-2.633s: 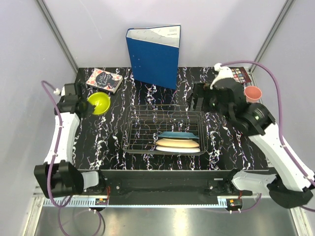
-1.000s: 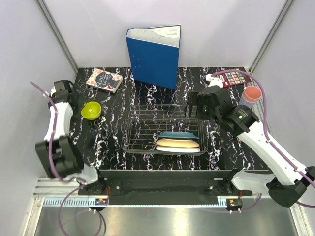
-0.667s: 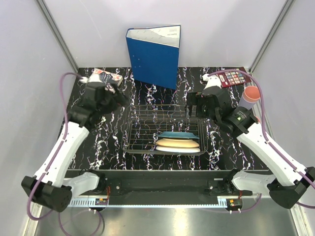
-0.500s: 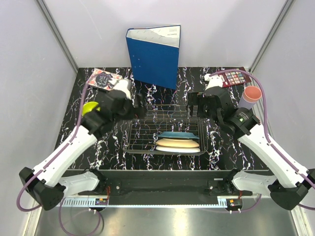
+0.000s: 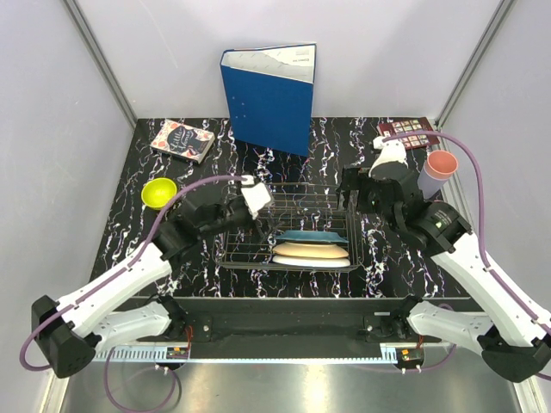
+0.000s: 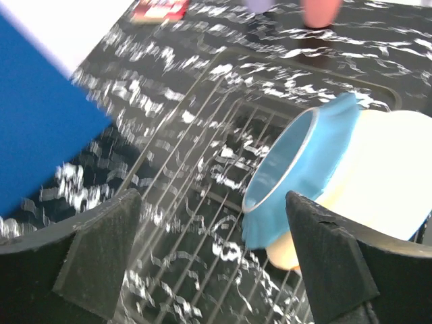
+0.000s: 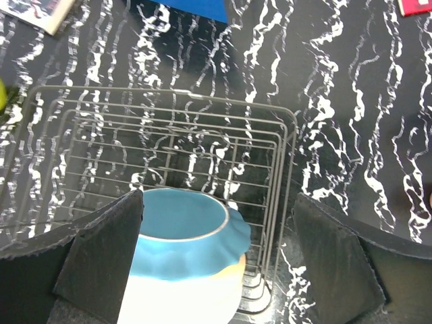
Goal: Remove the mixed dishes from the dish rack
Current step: Pick up the plate from the dish rack.
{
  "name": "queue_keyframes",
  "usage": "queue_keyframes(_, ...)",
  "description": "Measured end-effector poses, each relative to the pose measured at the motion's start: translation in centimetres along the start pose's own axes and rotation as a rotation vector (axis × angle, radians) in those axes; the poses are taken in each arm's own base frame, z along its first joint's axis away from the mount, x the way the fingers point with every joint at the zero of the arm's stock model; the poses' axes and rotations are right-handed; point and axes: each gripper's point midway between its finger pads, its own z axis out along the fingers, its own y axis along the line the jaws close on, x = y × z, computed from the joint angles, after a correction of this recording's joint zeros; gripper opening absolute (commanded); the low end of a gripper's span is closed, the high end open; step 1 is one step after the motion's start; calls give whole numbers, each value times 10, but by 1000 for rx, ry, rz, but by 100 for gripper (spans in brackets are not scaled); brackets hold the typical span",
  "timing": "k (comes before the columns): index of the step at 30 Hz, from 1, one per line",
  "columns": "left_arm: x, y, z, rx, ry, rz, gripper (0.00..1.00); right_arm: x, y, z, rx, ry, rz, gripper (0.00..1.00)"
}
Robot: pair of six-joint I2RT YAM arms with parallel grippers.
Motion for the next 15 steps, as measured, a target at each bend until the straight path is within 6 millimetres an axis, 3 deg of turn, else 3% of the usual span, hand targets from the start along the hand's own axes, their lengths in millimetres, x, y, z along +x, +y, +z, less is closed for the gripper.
queue_keyframes(3,-2,-10,12,69,-20,94,87,7,-4,2,18,16,-9,100)
queue_keyframes(8,29,-28,33,187,58,158,85,16,-8,5,33,38,-20,100)
queue_keyframes(15,42,-53,36,292,71,179,83,33,-15,7,51,66,-14,100)
